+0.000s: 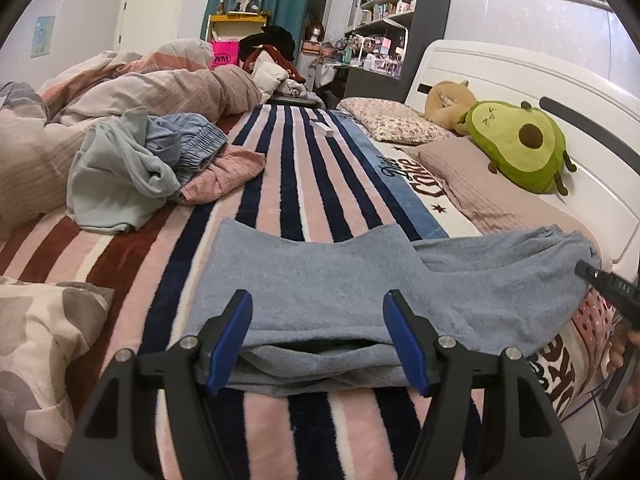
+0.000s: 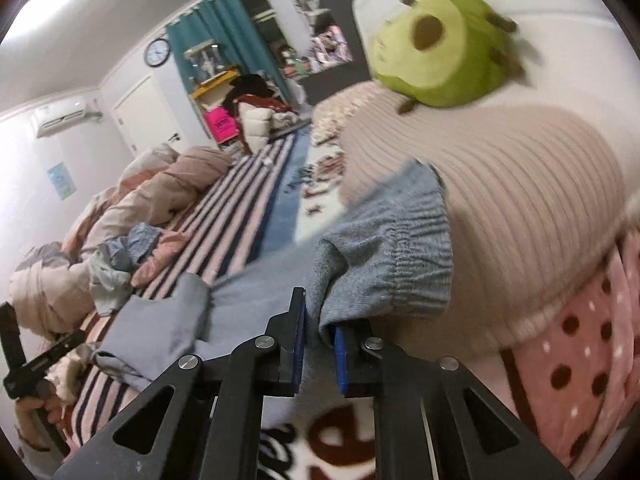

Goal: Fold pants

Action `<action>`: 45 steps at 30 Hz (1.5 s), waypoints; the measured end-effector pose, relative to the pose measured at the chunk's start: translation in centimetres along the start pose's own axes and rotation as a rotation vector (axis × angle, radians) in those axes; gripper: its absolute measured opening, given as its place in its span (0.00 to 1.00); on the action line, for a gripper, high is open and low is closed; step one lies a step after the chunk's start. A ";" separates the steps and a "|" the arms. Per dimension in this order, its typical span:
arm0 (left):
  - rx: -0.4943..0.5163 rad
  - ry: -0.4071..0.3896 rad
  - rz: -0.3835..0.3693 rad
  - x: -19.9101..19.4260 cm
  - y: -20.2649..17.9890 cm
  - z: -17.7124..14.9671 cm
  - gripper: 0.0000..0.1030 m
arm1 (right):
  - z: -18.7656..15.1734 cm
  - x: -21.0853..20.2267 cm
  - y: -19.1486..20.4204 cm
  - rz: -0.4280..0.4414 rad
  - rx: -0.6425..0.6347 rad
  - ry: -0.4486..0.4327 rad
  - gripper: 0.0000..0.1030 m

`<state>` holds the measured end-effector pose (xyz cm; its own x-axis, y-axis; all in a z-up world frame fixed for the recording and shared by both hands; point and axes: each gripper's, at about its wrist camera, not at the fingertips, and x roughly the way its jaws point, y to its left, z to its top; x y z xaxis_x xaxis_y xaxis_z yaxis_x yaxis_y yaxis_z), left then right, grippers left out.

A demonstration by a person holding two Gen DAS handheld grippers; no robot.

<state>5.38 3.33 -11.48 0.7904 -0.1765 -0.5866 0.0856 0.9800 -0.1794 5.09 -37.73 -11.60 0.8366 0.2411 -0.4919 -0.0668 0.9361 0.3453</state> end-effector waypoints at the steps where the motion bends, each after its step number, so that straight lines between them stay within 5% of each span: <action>1: -0.006 -0.007 0.002 -0.2 0.3 0.0 0.62 | 0.5 0.1 1.0 0.009 -0.021 -0.005 0.07; 12: -0.064 -0.098 0.022 -3.0 5.2 0.1 0.64 | 1.0 5.5 14.9 0.144 -0.253 0.046 0.07; 19: -0.088 -0.070 0.010 -2.4 7.8 -0.6 0.64 | -4.2 10.3 21.8 0.250 -0.377 0.218 0.03; 24: -0.080 -0.058 -0.015 -2.2 7.9 -0.9 0.64 | -7.3 11.8 23.3 0.226 -0.431 0.294 0.04; 26: -0.080 -0.053 -0.019 -2.1 7.8 -0.9 0.64 | -7.4 11.4 22.9 0.197 -0.450 0.280 0.13; 28: -0.074 -0.052 -0.020 -2.0 7.4 -0.9 0.64 | -7.2 11.2 22.5 0.162 -0.481 0.271 0.48; 38: -0.047 -0.026 -0.038 -1.3 5.9 -1.1 0.64 | -9.1 13.8 22.5 0.075 -0.598 0.349 0.51; 39: -0.043 -0.023 -0.036 -1.2 5.8 -1.1 0.64 | -9.1 13.9 22.5 0.074 -0.598 0.347 0.46; 42: -0.029 -0.016 -0.030 -1.0 5.4 -1.0 0.64 | -8.0 13.6 21.3 0.102 -0.506 0.317 0.08; 45: -0.015 0.001 -0.029 -0.4 4.7 -0.9 0.64 | -6.3 12.3 19.3 0.132 -0.404 0.250 0.04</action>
<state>4.90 7.91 -12.77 0.7868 -0.2048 -0.5822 0.0994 0.9731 -0.2080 10.67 -15.07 -16.03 0.6538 0.3718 -0.6590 -0.4101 0.9061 0.1042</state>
